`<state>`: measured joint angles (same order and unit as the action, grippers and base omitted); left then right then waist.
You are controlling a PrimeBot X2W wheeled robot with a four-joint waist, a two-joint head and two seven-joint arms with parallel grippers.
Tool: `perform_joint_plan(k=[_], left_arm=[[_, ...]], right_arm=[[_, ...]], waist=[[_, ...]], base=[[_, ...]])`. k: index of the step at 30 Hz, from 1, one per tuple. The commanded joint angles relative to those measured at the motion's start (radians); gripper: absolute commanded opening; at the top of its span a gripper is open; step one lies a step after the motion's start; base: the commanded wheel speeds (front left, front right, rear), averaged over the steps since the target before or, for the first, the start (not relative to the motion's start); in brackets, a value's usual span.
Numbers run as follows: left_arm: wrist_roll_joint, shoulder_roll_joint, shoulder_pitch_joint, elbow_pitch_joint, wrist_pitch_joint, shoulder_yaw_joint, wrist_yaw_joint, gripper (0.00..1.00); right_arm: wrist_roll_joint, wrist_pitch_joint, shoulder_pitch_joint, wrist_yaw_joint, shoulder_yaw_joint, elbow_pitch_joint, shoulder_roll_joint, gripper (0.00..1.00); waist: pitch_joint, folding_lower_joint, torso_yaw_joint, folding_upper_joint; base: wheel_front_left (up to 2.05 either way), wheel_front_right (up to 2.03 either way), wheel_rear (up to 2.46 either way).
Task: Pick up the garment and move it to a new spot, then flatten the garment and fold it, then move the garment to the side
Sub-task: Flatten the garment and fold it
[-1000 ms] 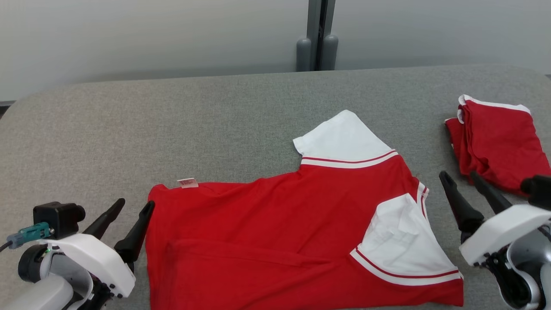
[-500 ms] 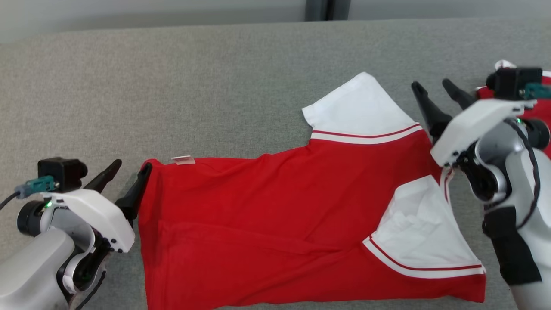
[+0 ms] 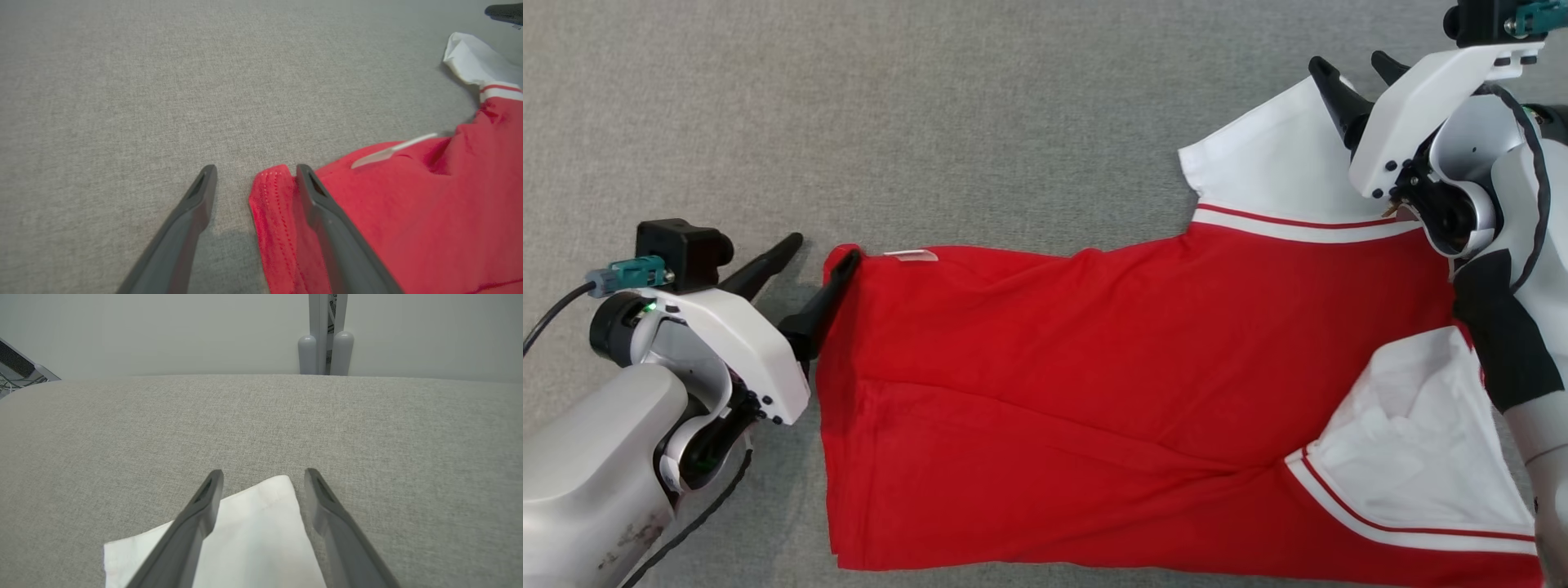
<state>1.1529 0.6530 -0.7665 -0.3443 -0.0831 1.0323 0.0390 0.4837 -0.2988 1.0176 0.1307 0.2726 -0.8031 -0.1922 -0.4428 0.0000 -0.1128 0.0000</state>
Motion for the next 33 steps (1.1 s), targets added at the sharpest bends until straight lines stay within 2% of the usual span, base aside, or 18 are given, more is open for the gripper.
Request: perform_joint_plan(k=[1, 12, 13, 14, 15, 17, 20, 23, 25, 28, 29, 30, 33], left_arm=[[-0.008, 0.002, -0.015, 0.008, 0.004, 0.003, -0.009, 1.0], [0.026, -0.003, -0.01, 0.046, 0.068, 0.026, -0.043, 1.0], [0.029, -0.006, -0.01, 0.045, 0.068, 0.025, -0.047, 1.0], [0.03, -0.007, -0.01, 0.041, 0.069, 0.025, -0.047, 1.0], [0.031, -0.008, -0.011, 0.035, 0.07, 0.025, -0.046, 1.0], [0.034, -0.014, -0.014, 0.025, 0.071, 0.026, -0.051, 1.0], [0.038, -0.019, -0.018, 0.015, 0.069, 0.025, -0.057, 1.0], [0.042, -0.023, -0.022, 0.006, 0.066, 0.02, -0.066, 0.94], [0.046, -0.024, -0.021, -0.001, 0.067, 0.019, -0.07, 0.84], [0.046, -0.027, -0.025, -0.009, 0.073, 0.025, -0.078, 0.41], [0.043, -0.028, -0.026, -0.01, 0.071, 0.025, -0.082, 0.04], [0.04, -0.03, -0.027, -0.012, 0.063, 0.024, -0.082, 0.0], [0.036, -0.027, -0.029, -0.015, 0.049, 0.018, -0.079, 0.0]], right_arm=[[-0.002, -0.004, 0.025, 0.0, 0.004, -0.033, -0.001, 1.0], [-0.018, -0.06, 0.104, 0.0, -0.003, -0.251, 0.024, 1.0], [-0.018, -0.06, 0.108, 0.0, -0.003, -0.261, 0.027, 0.93], [-0.019, -0.057, 0.111, 0.0, -0.002, -0.271, 0.03, 0.49], [-0.018, -0.055, 0.115, 0.0, 0.001, -0.277, 0.033, 0.42], [-0.016, -0.048, 0.122, 0.0, 0.008, -0.282, 0.039, 0.0], [-0.008, -0.035, 0.126, 0.0, 0.018, -0.285, 0.043, 0.0], [0.004, -0.02, 0.123, 0.0, 0.028, -0.285, 0.046, 0.0], [0.015, -0.014, 0.119, 0.0, 0.035, -0.285, 0.048, 0.0], [0.029, -0.006, 0.116, 0.0, 0.048, -0.283, 0.049, 0.0], [0.033, 0.002, 0.116, 0.0, 0.051, -0.281, 0.048, 0.0], [0.037, 0.009, 0.115, 0.0, 0.052, -0.28, 0.045, 0.0], [0.044, 0.021, 0.112, 0.0, 0.057, -0.284, 0.04, 0.0]], waist=[[-0.024, 0.0, -0.023, 0.0], [-0.031, 0.0, -0.044, 0.0], [-0.032, 0.0, -0.043, 0.0], [-0.032, 0.0, -0.042, 0.0], [-0.032, 0.0, -0.04, 0.0], [-0.032, 0.0, -0.036, 0.0], [-0.031, 0.0, -0.029, 0.0], [-0.028, 0.0, -0.023, 0.0], [-0.026, 0.0, -0.019, 0.0], [-0.024, 0.0, -0.014, 0.0], [-0.022, 0.0, -0.012, 0.0], [-0.02, 0.0, -0.012, 0.0], [-0.011, 0.0, -0.011, 0.0]], base=[[0.0, 0.0, 0.0], [0.0, 0.0, 0.0], [0.0, 0.0, 0.0], [0.0, 0.0, 0.0], [0.0, 0.0, 0.0], [0.0, 0.0, 0.0], [0.0, 0.0, 0.0], [0.0, 0.0, 0.0], [0.0, 0.0, 0.0], [0.0, 0.0, 0.0], [0.0, 0.0, 0.0], [0.0, 0.0, 0.0], [0.0, 0.0, 0.0]])
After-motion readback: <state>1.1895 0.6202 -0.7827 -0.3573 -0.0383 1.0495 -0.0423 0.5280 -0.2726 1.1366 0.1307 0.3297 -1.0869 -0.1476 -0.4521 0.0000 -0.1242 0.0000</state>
